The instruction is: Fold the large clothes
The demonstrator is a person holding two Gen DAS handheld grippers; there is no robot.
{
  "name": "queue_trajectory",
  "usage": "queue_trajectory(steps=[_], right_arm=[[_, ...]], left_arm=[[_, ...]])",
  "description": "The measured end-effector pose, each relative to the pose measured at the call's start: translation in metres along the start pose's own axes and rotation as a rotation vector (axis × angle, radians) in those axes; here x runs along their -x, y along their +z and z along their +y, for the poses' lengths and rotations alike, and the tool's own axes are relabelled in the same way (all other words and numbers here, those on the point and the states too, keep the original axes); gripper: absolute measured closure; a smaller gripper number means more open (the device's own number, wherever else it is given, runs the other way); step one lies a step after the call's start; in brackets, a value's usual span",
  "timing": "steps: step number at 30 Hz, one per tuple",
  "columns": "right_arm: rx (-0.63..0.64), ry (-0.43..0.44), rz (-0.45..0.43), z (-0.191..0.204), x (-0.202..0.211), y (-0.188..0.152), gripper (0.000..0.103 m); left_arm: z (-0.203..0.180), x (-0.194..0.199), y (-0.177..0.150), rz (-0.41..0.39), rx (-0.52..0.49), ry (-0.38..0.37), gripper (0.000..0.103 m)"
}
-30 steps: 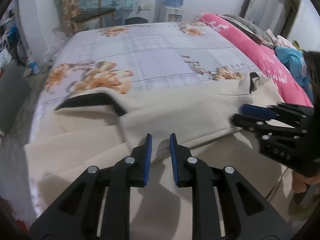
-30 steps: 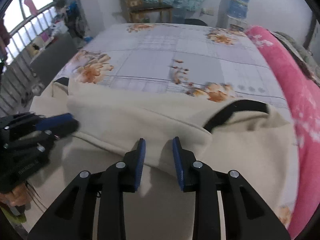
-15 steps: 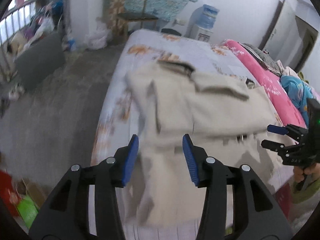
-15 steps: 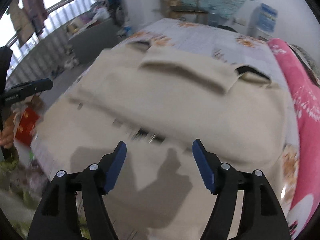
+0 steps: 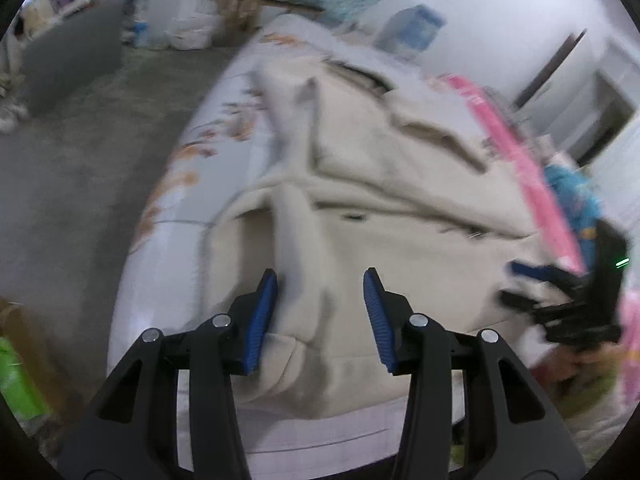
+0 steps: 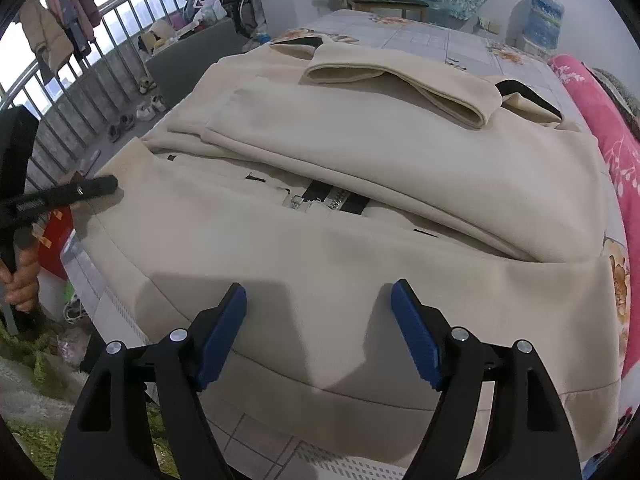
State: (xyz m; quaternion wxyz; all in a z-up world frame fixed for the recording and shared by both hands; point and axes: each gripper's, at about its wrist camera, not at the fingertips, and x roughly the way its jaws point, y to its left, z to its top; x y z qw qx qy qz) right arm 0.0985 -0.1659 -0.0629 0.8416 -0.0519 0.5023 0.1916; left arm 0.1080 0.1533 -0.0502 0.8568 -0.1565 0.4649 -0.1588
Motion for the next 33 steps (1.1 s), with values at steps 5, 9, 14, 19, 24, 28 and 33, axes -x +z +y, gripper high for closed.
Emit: queue_trajectory(steps=[5,9,14,19,24,28,33], right_arm=[[-0.015,0.008,-0.011,-0.004,-0.003,0.003,0.030],[-0.061,0.007,-0.022,-0.011,0.005,-0.001,0.030],[-0.179,-0.021,-0.099,-0.045,0.043,-0.018,0.030],[-0.317,-0.176,-0.169,-0.101,0.092,-0.046,0.034],[-0.435,-0.192,-0.209,-0.151,0.104,-0.050,0.042],[-0.471,-0.127,-0.198,-0.177,0.083,-0.036,0.050],[-0.496,-0.079,-0.158,-0.193,0.061,-0.027,0.056]], left_arm=[[0.009,-0.015,0.008,0.021,0.062,0.034,0.067],[-0.005,-0.022,0.011,0.027,0.016,0.137,0.078],[-0.025,-0.027,0.006,0.027,-0.091,0.288,0.083],[-0.032,-0.029,0.006,0.030,-0.146,0.354,0.082],[-0.039,-0.032,0.008,0.038,-0.178,0.400,0.082],[-0.046,-0.036,0.009,0.038,-0.193,0.445,0.082],[-0.049,-0.038,0.010,0.046,-0.199,0.472,0.082]])
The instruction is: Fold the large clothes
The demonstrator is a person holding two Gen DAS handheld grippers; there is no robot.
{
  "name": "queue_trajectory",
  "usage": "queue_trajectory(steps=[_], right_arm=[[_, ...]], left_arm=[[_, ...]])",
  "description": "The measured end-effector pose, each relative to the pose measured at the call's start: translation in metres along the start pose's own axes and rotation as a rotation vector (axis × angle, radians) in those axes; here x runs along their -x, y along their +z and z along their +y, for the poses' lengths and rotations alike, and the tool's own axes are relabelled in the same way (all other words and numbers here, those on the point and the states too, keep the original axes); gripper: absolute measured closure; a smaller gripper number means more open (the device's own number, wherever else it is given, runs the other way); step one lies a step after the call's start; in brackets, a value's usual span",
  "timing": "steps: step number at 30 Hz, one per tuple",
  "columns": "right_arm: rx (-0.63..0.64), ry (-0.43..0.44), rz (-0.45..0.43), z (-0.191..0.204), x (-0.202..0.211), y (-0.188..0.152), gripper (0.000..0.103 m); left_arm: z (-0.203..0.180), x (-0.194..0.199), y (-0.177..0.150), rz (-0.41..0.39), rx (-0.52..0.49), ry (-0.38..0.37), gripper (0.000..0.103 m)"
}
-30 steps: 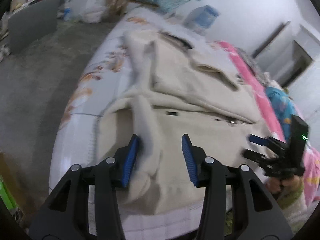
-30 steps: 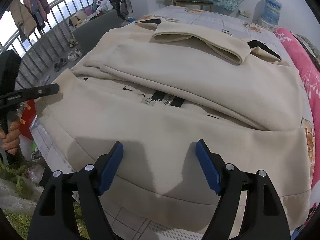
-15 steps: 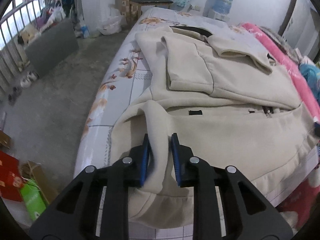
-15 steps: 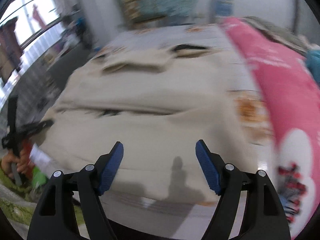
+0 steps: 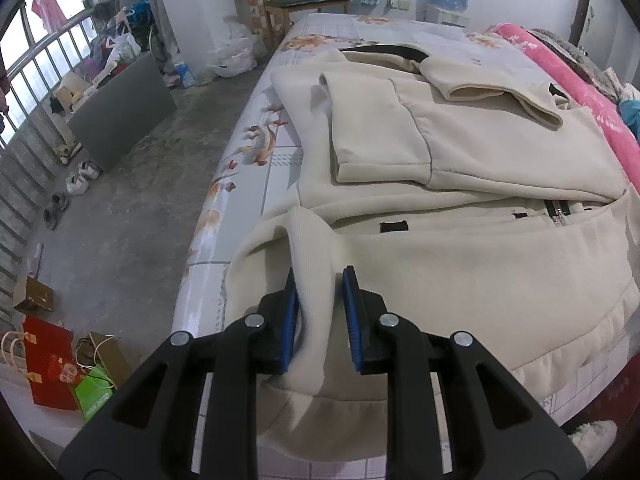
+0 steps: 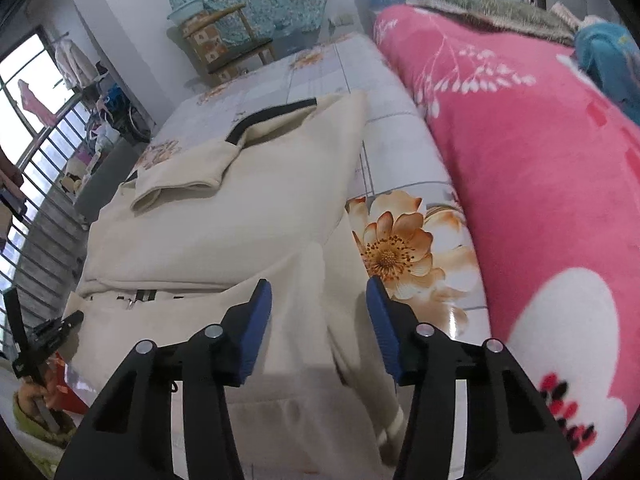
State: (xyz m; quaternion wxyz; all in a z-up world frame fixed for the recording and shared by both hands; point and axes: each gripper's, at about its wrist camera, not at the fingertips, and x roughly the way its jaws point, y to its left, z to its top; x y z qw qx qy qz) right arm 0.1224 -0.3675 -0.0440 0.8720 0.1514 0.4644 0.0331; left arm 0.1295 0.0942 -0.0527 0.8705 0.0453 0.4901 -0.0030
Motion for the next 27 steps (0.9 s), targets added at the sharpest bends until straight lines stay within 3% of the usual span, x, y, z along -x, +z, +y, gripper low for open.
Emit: queue_trajectory(steps=[11,27], right_arm=[[0.102,-0.048,0.080,0.014,-0.002,-0.007,0.063],[0.157,-0.131,0.185,0.031,-0.012,-0.001,0.068]], left_arm=[[-0.010,0.000,0.001,0.007,-0.047,0.054,0.082],[-0.011,0.000,0.000,0.008,-0.057,0.057,0.082]])
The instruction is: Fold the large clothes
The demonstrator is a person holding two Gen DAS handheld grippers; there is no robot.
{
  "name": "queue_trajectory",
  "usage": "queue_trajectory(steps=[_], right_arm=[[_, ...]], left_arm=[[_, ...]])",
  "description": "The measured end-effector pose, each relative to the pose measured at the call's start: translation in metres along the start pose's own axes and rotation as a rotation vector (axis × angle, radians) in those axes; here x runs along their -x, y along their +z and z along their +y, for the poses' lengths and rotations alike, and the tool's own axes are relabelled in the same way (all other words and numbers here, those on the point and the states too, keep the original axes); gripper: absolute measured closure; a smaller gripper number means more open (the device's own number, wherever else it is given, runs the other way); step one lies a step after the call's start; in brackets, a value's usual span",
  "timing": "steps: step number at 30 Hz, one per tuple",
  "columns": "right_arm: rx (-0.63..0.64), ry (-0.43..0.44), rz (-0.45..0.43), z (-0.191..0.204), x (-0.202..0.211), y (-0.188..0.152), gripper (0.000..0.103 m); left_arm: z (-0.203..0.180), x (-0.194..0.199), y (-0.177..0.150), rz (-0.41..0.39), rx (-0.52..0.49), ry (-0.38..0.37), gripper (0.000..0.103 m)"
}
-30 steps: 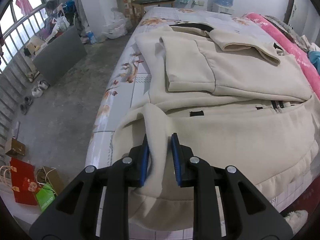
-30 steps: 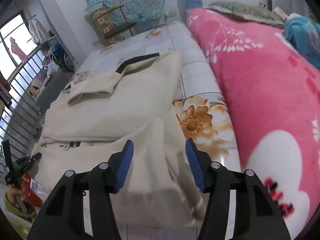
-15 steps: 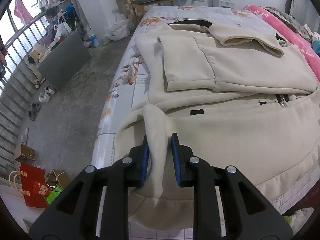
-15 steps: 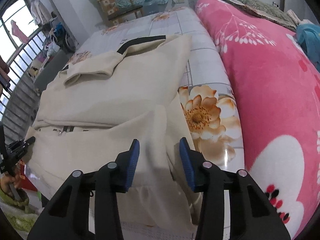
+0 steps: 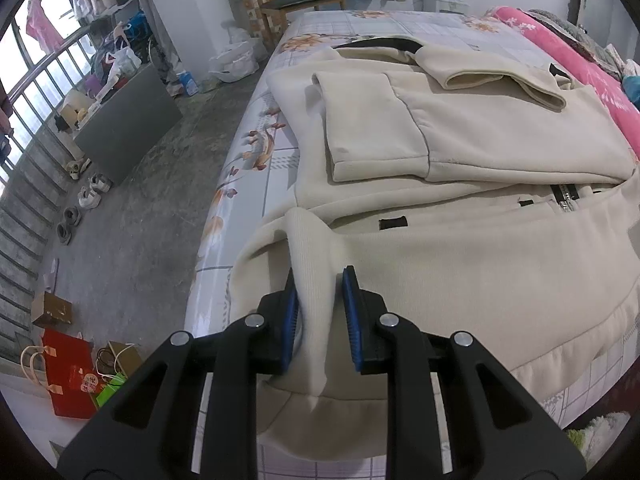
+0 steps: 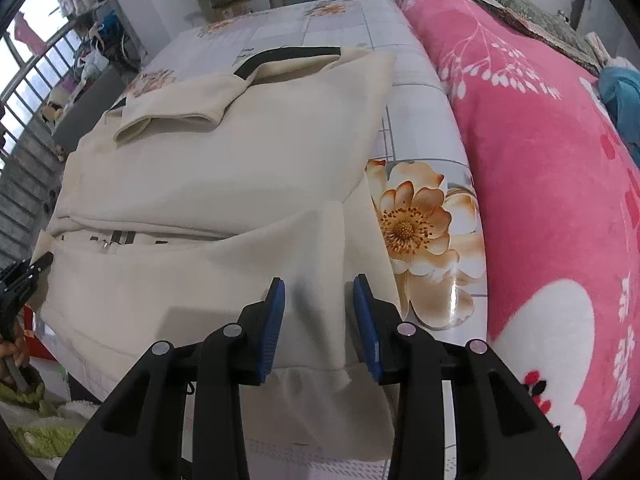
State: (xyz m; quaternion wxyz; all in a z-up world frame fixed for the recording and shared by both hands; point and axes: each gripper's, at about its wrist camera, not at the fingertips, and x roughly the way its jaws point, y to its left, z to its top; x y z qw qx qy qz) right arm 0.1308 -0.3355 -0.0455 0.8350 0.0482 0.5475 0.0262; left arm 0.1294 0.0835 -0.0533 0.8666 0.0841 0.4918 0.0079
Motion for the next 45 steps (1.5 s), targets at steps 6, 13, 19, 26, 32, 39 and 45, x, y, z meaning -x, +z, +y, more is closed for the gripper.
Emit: queue_trajectory(steps=[6,13,19,26,32,39,45], right_arm=[[-0.015,0.004,0.001,0.000,-0.012,0.010,0.068],[0.037,-0.065,-0.013,0.013,-0.011,0.006,0.079],[0.043,-0.116,-0.056,0.023,-0.004,-0.004,0.093],[0.029,-0.167,-0.166,0.033,0.017,-0.018,0.096],[-0.008,-0.161,-0.239,0.032,0.030,-0.027,0.097],[-0.057,-0.163,-0.304,0.035,0.048,-0.040,0.097],[-0.082,-0.180,-0.381,0.038,0.067,-0.051,0.097]], left_arm=[[0.000,0.000,0.000,-0.001,0.000,0.000,0.082],[0.001,-0.001,0.000,-0.004,0.000,-0.003,0.082],[0.003,-0.001,0.000,-0.016,0.008,-0.018,0.082],[0.003,0.000,-0.002,-0.042,0.007,-0.024,0.083],[0.002,0.005,-0.006,-0.095,-0.019,-0.017,0.096],[0.006,0.043,-0.015,-0.220,-0.018,-0.036,0.097],[0.015,0.069,-0.019,-0.295,0.021,-0.086,0.098]])
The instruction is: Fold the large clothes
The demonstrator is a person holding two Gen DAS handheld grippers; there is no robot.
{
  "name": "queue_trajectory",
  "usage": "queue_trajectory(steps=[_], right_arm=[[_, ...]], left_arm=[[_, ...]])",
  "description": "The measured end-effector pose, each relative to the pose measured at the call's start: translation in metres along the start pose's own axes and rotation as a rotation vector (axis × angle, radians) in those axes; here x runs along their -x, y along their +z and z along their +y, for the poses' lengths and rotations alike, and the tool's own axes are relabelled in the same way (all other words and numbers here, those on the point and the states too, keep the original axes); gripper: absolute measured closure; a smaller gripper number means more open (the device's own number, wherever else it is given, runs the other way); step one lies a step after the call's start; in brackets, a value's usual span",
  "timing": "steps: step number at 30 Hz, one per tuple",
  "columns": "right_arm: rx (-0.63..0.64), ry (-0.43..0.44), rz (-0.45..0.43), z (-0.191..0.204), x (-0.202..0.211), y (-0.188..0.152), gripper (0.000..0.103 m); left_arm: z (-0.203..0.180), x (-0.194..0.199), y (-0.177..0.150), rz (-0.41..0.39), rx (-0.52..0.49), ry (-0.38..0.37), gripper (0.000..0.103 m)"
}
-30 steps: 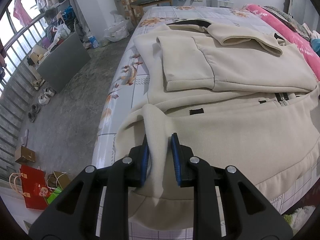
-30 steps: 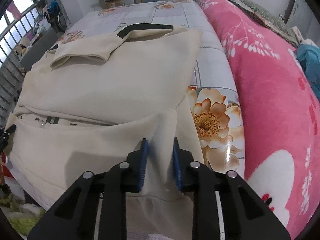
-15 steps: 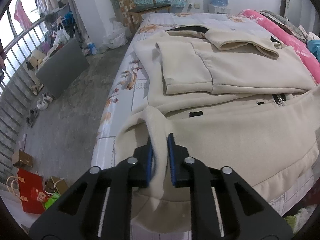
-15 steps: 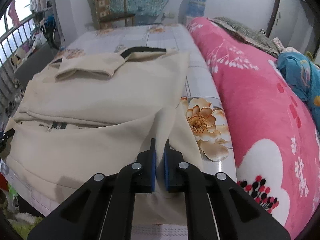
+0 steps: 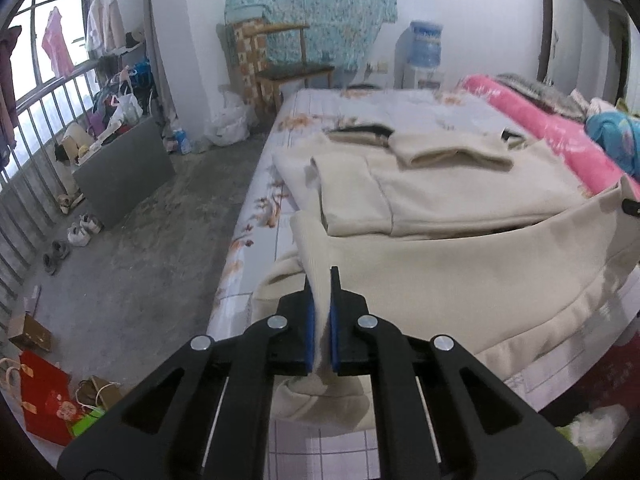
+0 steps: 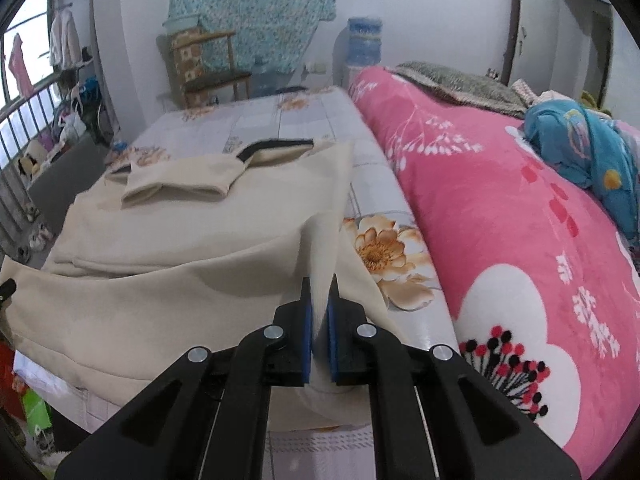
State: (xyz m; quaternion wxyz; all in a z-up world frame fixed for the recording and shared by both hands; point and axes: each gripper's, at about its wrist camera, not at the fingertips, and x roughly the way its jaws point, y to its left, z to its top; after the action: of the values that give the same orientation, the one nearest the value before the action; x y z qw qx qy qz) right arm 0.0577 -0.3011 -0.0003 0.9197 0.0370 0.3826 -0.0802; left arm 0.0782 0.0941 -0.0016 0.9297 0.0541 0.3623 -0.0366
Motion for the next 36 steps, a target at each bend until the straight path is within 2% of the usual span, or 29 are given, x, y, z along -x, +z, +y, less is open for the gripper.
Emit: queue_trajectory(steps=[6,17,36], right_arm=[[-0.038,0.014,-0.059,-0.003,0.015,0.007,0.097],[-0.023,0.025,-0.137,0.001,0.026,0.031,0.097],[-0.009,0.042,-0.183,0.005,0.011,0.072,0.097]], left_arm=[[0.000,0.013,0.007,-0.054,0.002,0.002,0.098],[0.002,0.026,0.036,-0.130,-0.004,0.009,0.098],[-0.001,0.013,0.079,-0.180,-0.021,0.036,0.098]])
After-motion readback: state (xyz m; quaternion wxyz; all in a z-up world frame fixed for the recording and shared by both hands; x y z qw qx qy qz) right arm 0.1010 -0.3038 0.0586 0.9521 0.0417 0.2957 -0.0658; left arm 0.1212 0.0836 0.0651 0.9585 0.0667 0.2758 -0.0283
